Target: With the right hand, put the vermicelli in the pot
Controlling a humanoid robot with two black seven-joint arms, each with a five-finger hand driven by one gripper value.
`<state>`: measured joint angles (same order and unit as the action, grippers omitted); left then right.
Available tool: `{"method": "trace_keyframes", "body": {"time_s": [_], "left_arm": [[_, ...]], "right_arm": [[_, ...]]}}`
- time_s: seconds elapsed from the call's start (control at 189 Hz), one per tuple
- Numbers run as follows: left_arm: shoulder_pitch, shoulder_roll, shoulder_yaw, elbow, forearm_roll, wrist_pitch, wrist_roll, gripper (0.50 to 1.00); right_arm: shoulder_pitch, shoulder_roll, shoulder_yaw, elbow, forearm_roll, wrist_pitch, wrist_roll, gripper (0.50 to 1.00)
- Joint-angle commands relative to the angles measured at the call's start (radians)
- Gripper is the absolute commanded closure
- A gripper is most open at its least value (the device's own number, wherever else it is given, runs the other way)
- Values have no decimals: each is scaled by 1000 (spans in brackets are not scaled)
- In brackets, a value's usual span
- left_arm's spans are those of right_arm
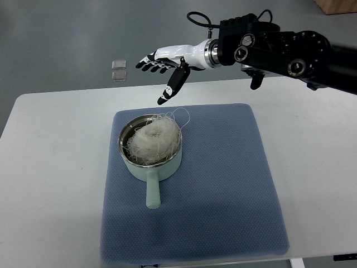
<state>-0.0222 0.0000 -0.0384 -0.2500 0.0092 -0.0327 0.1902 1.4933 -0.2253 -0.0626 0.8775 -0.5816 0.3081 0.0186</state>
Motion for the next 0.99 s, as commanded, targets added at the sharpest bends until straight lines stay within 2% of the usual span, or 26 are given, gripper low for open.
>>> {"method": "trace_keyframes", "body": {"time_s": [0.0, 0.158, 0.248, 0.348, 0.406, 0.533, 0.739, 0.987], "left_arm": [[-1, 0, 0, -2, 0, -1, 0, 500], [-1, 0, 2, -3, 0, 1, 0, 500], [-1, 0, 2, -5, 0, -1, 0, 500], [-1, 0, 2, -6, 0, 1, 0, 500], [-1, 0, 2, -9, 0, 1, 0, 500], [-1, 0, 2, -11, 2, -1, 0, 500], [1, 0, 2, -9, 2, -1, 0, 500], [-1, 0, 3, -12, 3, -1, 0, 500]], "right_arm": [[-74, -80, 130, 3, 0, 2, 1, 572], [-284, -140, 426, 1, 0, -14, 4, 572], [-441, -128, 658, -2, 6, -18, 11, 572], [-616, -80, 926, -3, 54, -20, 75, 572], [-715, -11, 1059, -11, 104, -27, 126, 572], [-846, 86, 1188, -38, 227, -44, 192, 572], [-883, 161, 1215, -169, 428, -43, 274, 572], [-880, 165, 1207, -181, 465, -43, 279, 570]]}}
